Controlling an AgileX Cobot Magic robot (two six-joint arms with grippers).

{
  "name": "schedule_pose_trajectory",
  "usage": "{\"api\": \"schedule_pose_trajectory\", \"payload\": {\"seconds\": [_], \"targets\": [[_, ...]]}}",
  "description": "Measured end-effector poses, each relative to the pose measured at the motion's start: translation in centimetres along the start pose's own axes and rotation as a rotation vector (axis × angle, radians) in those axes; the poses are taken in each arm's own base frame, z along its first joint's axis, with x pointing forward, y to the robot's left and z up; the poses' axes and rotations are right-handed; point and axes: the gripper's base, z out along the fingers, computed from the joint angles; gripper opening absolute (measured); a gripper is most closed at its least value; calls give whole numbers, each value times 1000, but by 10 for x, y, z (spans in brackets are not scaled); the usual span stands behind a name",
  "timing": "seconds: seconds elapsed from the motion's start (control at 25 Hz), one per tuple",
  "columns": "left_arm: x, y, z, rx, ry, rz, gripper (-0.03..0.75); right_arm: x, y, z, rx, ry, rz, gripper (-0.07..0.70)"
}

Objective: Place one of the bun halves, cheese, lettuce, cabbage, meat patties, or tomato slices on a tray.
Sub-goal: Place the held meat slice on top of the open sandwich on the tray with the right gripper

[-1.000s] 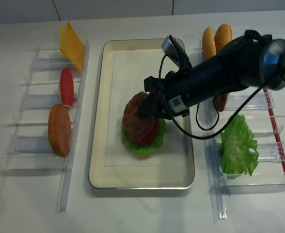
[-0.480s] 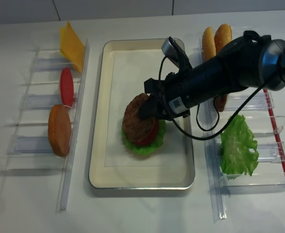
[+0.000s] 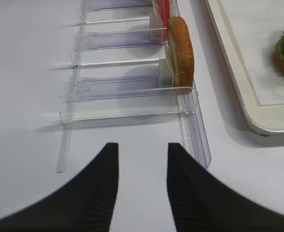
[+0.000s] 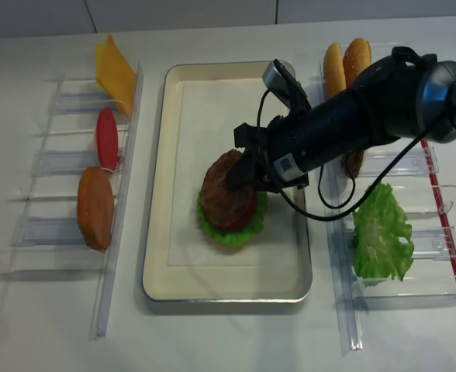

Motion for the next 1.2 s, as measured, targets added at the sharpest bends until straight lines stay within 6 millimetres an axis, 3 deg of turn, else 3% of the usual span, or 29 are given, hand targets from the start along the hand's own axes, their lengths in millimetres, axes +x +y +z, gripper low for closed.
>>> {"api": "schedule_pose_trajectory", "payload": {"seconds": [0.2,0.32,0.92,1.2], "targets": [[0,0,0,0,0,0,232,1,-2,0,18,7,2,304],[0,0,0,0,0,0,232,1,-2,0,23,11,4,347],[0,0,0,0,0,0,232,3,-3,-1,46,44,31,358],[0,0,0,0,0,0,232,-7,5,-6,109,89,11,358]]}}
